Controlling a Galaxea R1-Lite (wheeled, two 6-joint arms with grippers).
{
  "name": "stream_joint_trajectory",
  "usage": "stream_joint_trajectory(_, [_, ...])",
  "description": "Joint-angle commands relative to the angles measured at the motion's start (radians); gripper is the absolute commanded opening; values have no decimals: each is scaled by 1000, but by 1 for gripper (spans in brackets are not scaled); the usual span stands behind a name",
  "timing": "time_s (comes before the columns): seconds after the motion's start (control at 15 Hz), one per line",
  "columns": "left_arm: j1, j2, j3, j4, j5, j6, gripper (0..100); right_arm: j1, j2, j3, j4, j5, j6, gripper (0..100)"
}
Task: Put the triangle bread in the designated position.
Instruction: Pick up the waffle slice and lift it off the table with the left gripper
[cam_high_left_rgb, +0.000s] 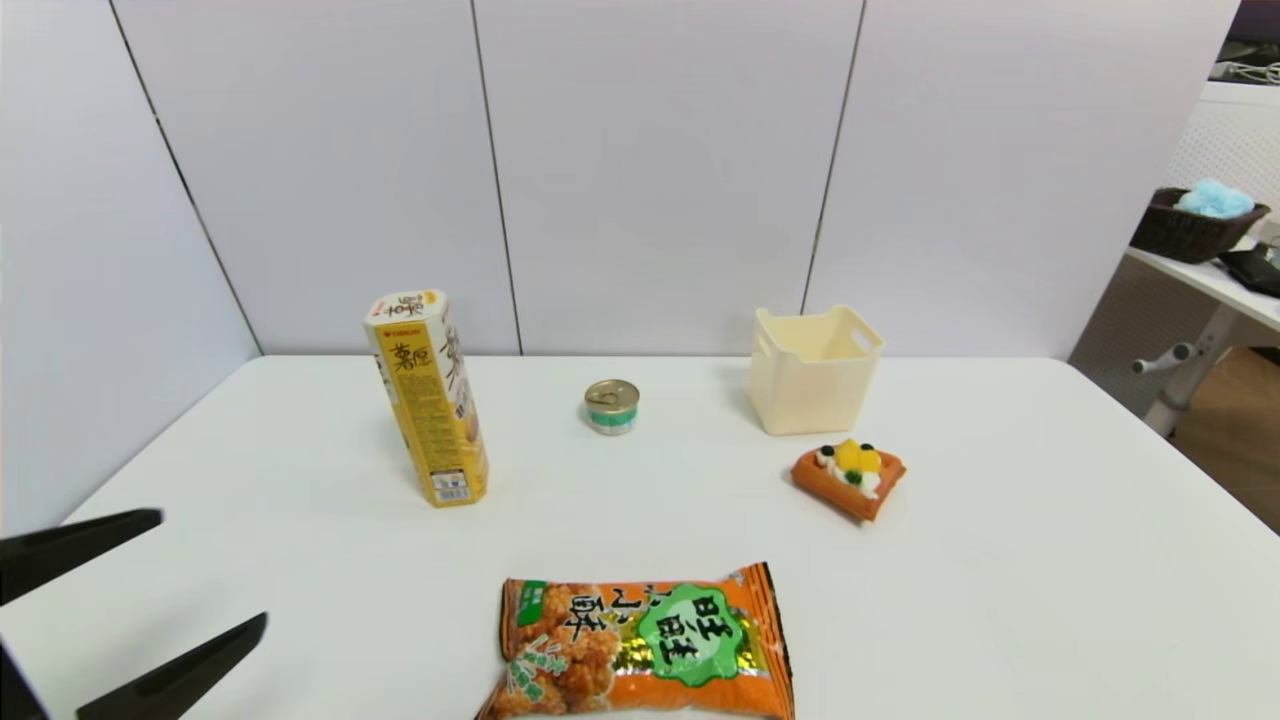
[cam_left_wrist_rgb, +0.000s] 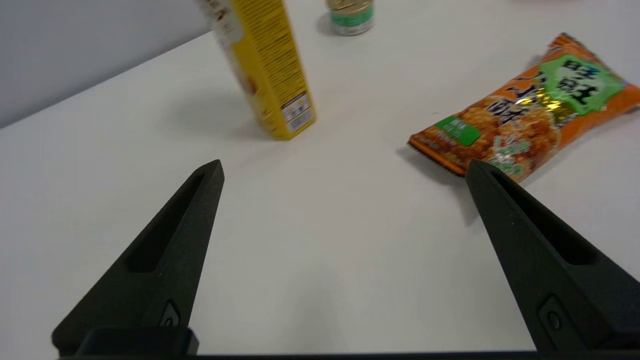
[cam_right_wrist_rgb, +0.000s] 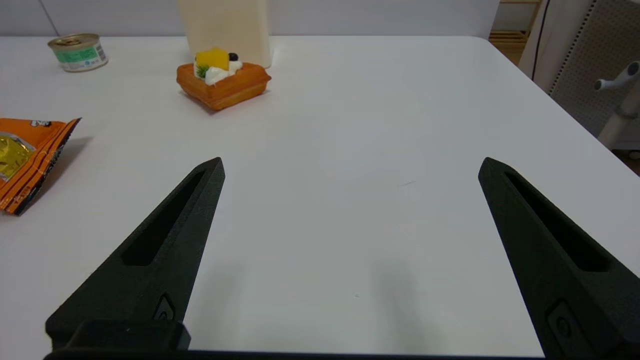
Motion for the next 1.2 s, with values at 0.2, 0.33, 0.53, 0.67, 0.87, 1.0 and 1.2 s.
stream_joint_trajectory(0.2, [-423, 680, -410, -124, -28, 48, 100, 0, 0, 0, 0, 0, 0, 100])
stream_joint_trajectory(0.33, [-486, 874, -555, -148, -26, 43, 100, 0, 0, -1, 0, 0, 0, 100])
stream_joint_trajectory(0.53, [-545, 1105, -790, -144, -23, 17, 100, 0, 0, -1, 0, 0, 0, 100])
stream_joint_trajectory(0.67, [-572, 1229, -945, -134, -20, -24, 100, 0, 0, 0, 0, 0, 0, 100])
stream_joint_trajectory(0.87, [-586, 1382, -1167, -73, -20, -58, 100, 0, 0, -1, 0, 0, 0, 100])
stream_joint_trajectory(1.0, [-592, 1454, -1287, -4, -20, -69, 100, 0, 0, 0, 0, 0, 0, 100])
stream_joint_trajectory(1.2, [-600, 1516, -1362, 36, -20, -95, 100, 0, 0, 0, 0, 0, 3, 100])
